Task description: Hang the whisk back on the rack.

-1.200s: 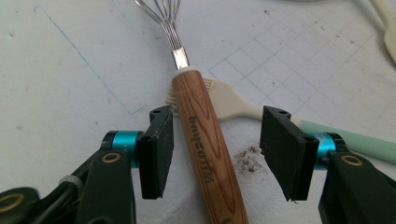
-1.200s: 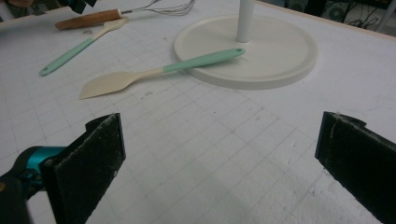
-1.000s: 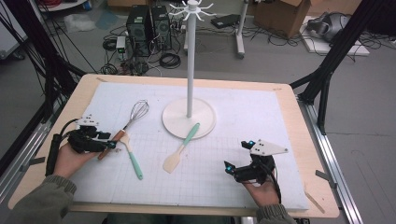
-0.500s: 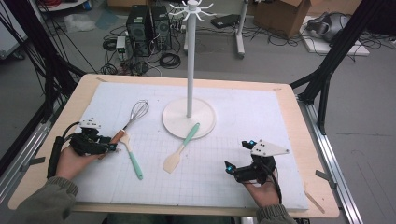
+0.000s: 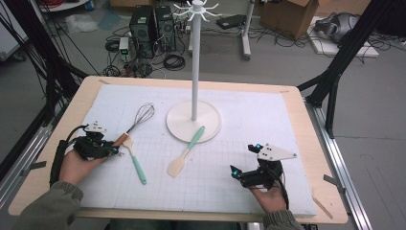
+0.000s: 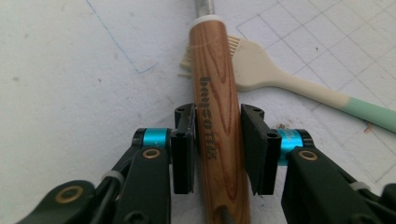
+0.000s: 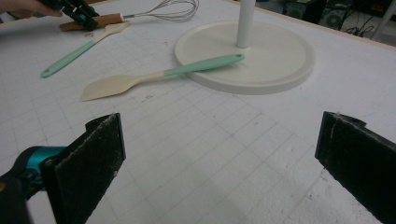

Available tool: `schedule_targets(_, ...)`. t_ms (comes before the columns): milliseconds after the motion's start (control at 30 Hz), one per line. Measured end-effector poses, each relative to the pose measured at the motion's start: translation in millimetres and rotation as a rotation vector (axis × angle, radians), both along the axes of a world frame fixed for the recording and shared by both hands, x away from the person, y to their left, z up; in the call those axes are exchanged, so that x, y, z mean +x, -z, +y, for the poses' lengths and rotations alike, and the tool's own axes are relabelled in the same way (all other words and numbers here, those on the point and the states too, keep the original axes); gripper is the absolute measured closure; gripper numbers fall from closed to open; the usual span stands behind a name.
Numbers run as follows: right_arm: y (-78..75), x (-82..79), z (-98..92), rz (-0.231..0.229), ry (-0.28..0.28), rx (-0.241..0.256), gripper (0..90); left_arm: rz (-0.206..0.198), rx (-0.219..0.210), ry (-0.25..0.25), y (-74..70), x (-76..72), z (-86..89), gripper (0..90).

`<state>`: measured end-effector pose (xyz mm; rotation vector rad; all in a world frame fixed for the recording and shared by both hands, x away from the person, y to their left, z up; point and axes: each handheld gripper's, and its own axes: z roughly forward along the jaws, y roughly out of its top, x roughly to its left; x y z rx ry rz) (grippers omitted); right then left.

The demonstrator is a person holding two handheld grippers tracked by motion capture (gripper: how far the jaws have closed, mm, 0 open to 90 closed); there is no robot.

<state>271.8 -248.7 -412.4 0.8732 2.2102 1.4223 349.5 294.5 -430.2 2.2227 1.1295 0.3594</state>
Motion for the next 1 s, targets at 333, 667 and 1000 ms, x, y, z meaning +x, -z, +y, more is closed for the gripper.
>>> schedule_targets(333,-0.4,-0.4,-1.0,-0.005,0.004,0.002,0.3,-0.047,0.01,-0.022,-0.1,-3.3,1.6,70.4)
schedule_targets(667,0.0,-0.2,-0.5,-0.003,0.004,-0.001,0.3,-0.102,0.011,-0.018,-5.4,-7.5,1.9,70.5)
schedule_targets(1000,0.4,0.1,-0.1,-0.001,0.005,-0.001,0.3,-0.042,-0.001,0.004,-3.3,-4.4,5.8,70.4)
